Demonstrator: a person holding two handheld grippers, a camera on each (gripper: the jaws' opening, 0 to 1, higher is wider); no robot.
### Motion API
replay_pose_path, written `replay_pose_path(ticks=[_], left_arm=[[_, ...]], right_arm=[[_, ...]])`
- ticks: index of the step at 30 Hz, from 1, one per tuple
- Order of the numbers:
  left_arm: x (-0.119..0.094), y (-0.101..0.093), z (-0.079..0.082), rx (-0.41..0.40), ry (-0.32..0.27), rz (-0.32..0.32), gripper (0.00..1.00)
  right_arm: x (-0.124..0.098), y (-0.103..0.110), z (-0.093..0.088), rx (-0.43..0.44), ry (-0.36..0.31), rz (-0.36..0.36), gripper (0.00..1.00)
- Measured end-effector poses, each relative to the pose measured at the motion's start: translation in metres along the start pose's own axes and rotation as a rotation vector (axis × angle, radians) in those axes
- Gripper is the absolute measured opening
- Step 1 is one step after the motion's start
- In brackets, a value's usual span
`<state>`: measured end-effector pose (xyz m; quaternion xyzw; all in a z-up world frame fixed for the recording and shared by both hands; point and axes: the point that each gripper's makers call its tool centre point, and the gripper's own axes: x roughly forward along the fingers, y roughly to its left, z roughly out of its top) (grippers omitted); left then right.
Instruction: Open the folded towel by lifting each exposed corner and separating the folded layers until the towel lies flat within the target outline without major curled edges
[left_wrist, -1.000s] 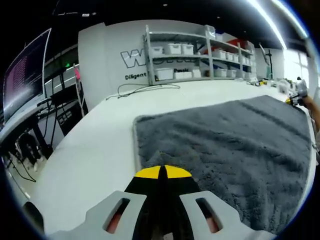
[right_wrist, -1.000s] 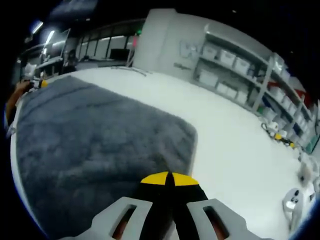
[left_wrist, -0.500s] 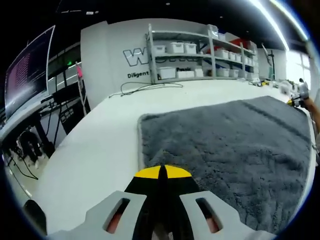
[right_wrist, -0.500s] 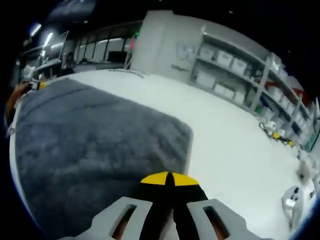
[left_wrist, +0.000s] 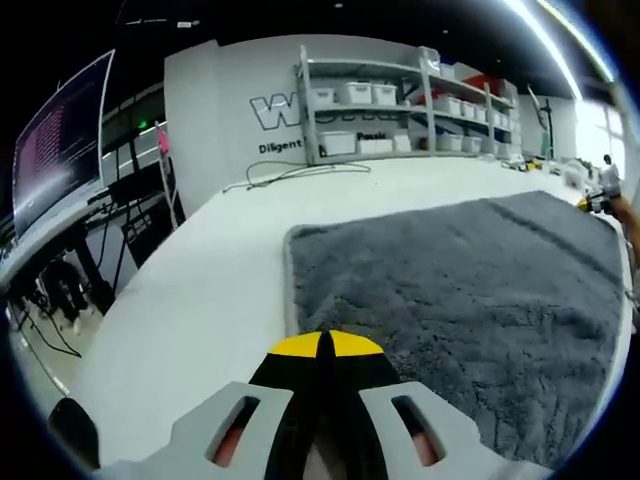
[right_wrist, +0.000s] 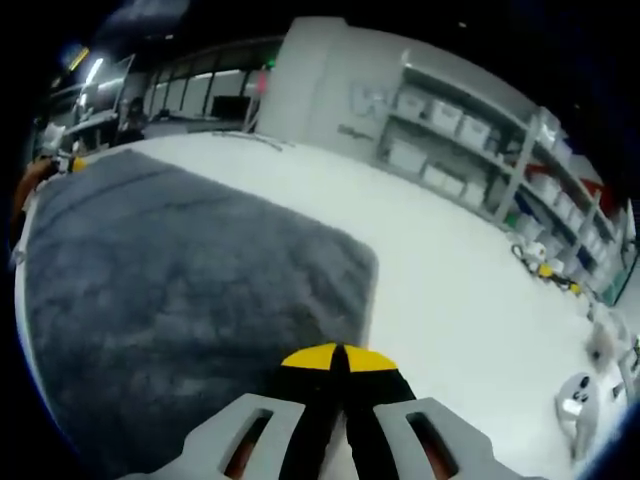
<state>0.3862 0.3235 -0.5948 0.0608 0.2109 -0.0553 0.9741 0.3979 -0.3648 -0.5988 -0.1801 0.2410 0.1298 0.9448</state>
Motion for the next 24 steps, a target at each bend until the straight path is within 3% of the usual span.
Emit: replay_pose_path(ticks=[11,20,24], left_arm=[[-0.001,-0.019,0.013,0.012,-0.038,-0.046,0.01],[0.002,-0.041,0.021,0.044,-0.055,-0.073,0.01],[0.002,-0.058,0.029,0.089,-0.085,-0.122,0.01]], right_arm=[[0.008,0.008,0.023,-0.005,-0.065,0.053,0.00],[0.015,0.037,0.048,-0.029,-0.112,0.159,0.00],[0.018,0.048,0.057,-0.039,-0.131,0.198,0.00]])
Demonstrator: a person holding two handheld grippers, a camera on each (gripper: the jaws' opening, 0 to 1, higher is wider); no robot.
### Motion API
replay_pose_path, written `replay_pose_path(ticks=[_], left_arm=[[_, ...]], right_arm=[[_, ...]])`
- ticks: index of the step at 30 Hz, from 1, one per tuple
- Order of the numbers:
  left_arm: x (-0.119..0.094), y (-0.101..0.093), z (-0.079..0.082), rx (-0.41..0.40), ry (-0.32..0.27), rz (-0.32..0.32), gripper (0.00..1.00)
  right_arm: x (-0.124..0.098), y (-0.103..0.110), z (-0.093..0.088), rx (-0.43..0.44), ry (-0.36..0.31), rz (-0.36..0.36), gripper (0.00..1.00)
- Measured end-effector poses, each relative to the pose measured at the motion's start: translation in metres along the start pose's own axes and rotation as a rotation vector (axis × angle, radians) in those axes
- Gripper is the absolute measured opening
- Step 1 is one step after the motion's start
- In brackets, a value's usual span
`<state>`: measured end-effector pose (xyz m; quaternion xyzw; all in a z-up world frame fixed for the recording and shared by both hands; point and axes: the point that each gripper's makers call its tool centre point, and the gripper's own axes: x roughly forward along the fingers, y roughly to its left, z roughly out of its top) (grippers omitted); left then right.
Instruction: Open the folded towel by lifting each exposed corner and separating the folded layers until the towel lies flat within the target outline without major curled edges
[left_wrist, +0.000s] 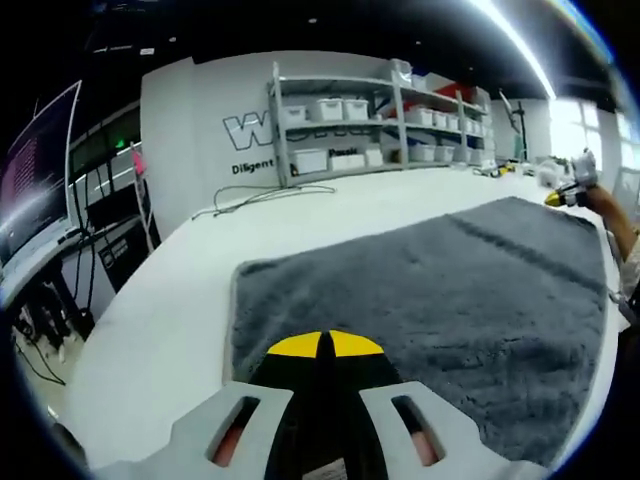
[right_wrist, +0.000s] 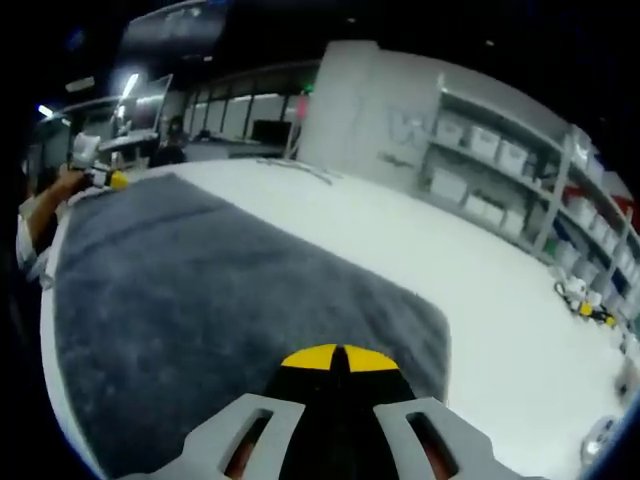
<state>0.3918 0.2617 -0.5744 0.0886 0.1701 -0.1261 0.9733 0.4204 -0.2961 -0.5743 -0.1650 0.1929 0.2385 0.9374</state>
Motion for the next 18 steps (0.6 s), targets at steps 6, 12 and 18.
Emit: replay_pose_path(ticks=[6,12,18], left_arm=[[0.003,-0.027,0.012,0.035,-0.022,-0.050,0.01],[0.008,-0.044,0.012,0.043,-0.018,-0.098,0.01],[0.015,-0.053,0.004,0.056,0.011,-0.116,0.01]], right_arm=[[0.009,0.016,0.006,0.002,-0.008,0.079,0.00],[0.018,0.026,0.003,-0.023,0.014,0.140,0.00],[0.023,0.036,-0.003,-0.061,0.053,0.186,0.00]])
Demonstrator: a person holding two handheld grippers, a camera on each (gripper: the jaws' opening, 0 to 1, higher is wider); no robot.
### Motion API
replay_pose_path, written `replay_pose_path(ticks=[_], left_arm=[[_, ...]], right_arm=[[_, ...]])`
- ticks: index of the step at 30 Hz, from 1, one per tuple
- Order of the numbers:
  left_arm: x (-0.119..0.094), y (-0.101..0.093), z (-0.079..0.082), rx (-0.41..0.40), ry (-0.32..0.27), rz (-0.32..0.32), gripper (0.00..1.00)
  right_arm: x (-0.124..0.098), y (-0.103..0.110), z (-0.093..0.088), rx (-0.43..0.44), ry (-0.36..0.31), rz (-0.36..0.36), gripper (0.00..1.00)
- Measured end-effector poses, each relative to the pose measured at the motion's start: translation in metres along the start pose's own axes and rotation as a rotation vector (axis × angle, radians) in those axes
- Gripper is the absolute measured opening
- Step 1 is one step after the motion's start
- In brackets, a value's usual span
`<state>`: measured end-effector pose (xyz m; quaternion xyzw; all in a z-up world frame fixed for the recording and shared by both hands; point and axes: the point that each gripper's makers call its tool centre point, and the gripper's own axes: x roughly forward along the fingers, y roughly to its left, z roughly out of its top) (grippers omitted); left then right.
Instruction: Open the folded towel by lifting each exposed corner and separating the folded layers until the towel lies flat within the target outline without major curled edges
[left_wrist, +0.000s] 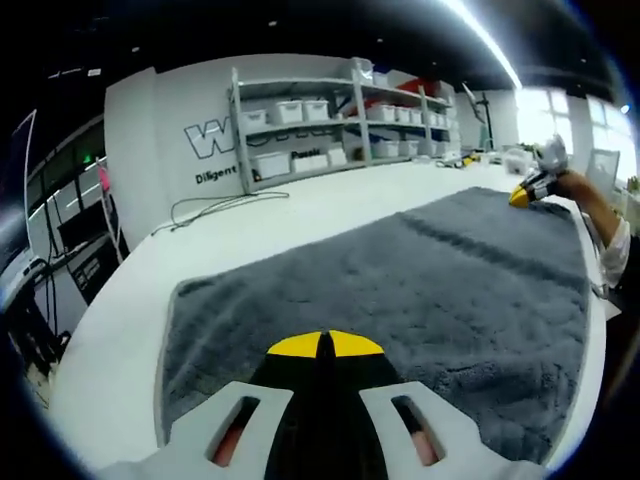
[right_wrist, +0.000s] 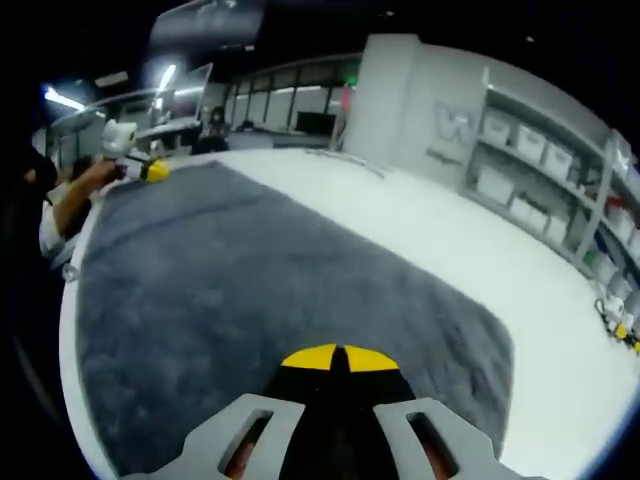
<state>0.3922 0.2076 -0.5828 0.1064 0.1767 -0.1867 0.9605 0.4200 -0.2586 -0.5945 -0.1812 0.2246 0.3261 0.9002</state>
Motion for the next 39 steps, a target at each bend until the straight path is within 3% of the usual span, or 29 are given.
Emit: replay_pose_path(ticks=[5,24,39], left_arm=[[0.004,-0.008,-0.013,0.007,0.051,-0.018,0.01],[-0.009,-0.022,-0.014,-0.024,0.057,-0.009,0.01],[-0.013,-0.021,-0.018,-0.024,0.074,0.003,0.01]], right_arm=[[0.001,0.002,-0.003,-0.008,0.021,0.016,0.00],[-0.001,-0.001,-0.006,0.022,0.018,0.001,0.00],[-0.010,-0.003,-0.013,0.034,0.033,-0.033,0.00]])
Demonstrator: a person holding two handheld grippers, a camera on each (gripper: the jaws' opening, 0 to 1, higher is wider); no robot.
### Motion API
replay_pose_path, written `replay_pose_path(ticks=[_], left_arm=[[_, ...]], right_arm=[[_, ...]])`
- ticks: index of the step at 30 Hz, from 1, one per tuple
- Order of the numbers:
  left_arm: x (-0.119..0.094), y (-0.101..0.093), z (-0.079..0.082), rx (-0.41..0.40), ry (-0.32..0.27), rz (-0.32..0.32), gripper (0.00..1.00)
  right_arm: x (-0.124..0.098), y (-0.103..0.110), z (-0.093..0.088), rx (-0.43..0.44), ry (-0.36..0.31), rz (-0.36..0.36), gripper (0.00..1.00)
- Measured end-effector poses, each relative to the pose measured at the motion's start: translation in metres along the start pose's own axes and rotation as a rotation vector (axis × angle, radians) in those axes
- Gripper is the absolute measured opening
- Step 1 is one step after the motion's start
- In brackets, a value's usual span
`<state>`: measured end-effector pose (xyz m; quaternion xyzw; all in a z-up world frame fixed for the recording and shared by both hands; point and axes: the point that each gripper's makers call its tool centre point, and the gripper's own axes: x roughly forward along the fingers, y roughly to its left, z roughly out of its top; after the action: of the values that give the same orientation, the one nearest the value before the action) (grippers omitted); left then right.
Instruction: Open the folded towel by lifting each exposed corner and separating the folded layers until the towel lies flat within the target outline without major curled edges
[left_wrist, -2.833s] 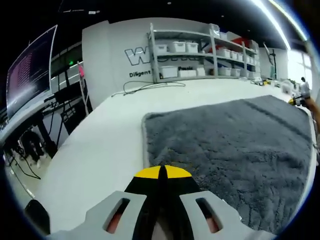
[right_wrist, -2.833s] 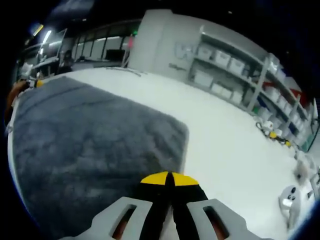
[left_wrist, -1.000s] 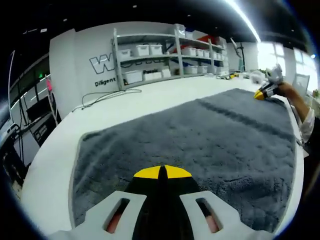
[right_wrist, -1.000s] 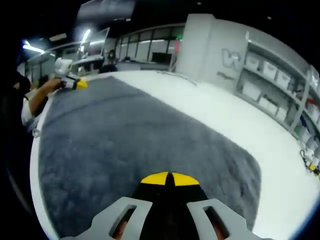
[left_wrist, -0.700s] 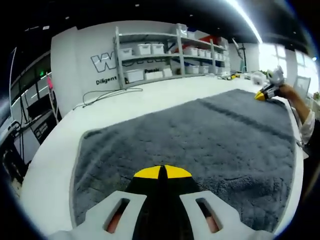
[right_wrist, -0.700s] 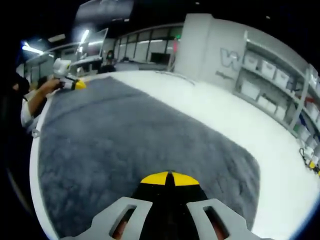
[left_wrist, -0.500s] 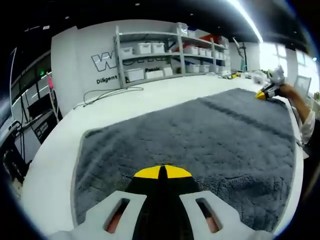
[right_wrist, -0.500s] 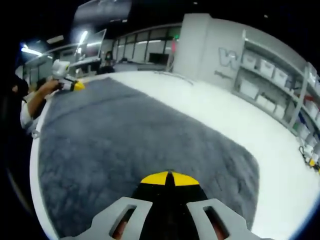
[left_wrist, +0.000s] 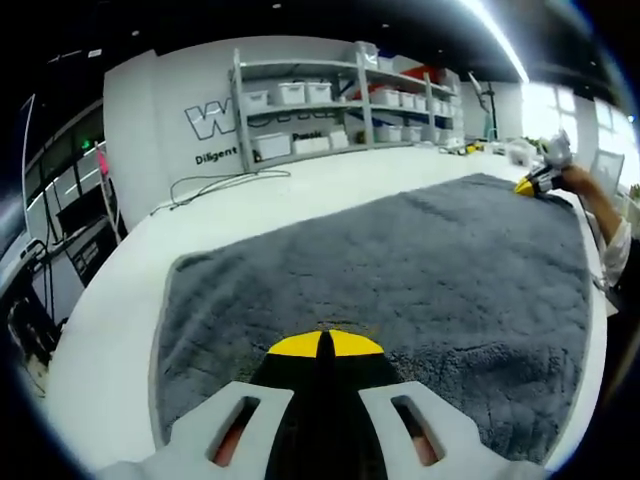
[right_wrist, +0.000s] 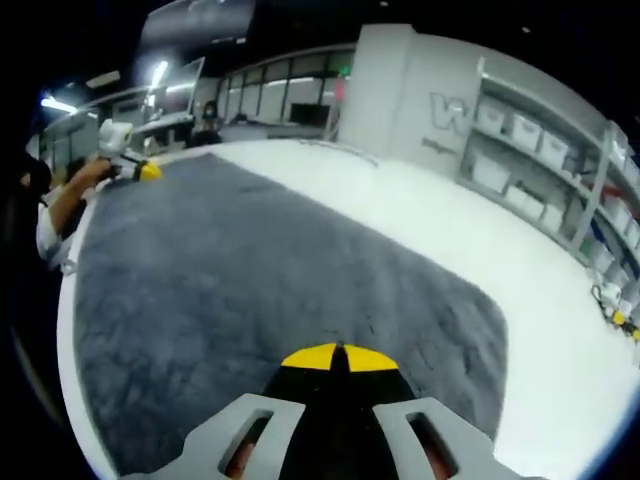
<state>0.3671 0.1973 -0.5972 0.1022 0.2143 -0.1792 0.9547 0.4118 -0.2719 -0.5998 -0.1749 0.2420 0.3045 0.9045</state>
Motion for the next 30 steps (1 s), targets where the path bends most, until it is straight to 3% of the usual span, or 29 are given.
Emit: replay_pose_path(ticks=[4,12,19,24,30], left_arm=[[-0.002,-0.014,0.000,0.000,-0.002,-0.002,0.01],[-0.003,-0.019,0.000,-0.013,0.001,-0.004,0.01],[-0.004,-0.016,0.001,-0.097,-0.009,-0.037,0.01],[0.002,0.015,0.009,-0.131,-0.037,-0.062,0.01],[0.000,0.032,0.019,-0.134,-0.080,-0.067,0.04]], right_arm=[[-0.002,0.000,-0.002,0.011,-0.005,-0.001,0.00],[-0.006,0.003,-0.005,0.024,-0.004,-0.006,0.00],[-0.009,0.015,-0.003,-0.020,0.018,0.005,0.00],[-0.011,0.022,-0.001,-0.010,0.003,0.023,0.00],[-0.016,0.026,0.003,-0.038,-0.014,0.043,0.00]])
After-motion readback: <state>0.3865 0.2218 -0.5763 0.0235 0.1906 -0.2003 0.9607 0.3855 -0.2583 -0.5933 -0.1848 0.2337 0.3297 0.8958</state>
